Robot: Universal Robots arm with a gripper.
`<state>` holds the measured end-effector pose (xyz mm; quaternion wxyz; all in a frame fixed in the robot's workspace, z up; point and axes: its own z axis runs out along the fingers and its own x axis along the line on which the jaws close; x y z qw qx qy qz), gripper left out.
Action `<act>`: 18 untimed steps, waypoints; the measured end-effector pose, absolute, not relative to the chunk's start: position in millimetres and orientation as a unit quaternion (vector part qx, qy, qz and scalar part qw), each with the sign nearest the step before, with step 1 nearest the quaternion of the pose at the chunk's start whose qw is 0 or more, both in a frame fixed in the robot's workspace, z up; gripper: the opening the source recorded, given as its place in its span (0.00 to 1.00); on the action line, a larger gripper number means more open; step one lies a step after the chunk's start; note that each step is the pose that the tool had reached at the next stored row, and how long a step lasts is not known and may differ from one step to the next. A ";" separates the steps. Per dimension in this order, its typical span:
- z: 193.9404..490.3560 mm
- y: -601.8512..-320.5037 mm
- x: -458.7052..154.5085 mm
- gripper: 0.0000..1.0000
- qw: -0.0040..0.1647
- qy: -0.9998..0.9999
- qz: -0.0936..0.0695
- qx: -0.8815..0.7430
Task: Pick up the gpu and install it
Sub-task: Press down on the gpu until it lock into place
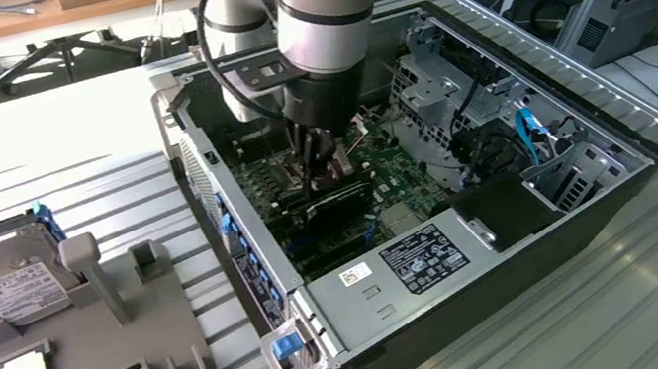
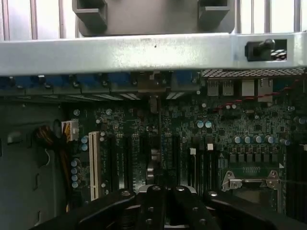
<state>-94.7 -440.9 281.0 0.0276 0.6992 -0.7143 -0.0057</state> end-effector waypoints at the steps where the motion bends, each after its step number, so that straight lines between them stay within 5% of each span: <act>1: 280.9 -440.9 -87.7 0.11 0.029 -0.714 -0.008 0.699; 18: 280.7 -440.9 -26.6 0.11 0.044 -0.713 -0.022 0.699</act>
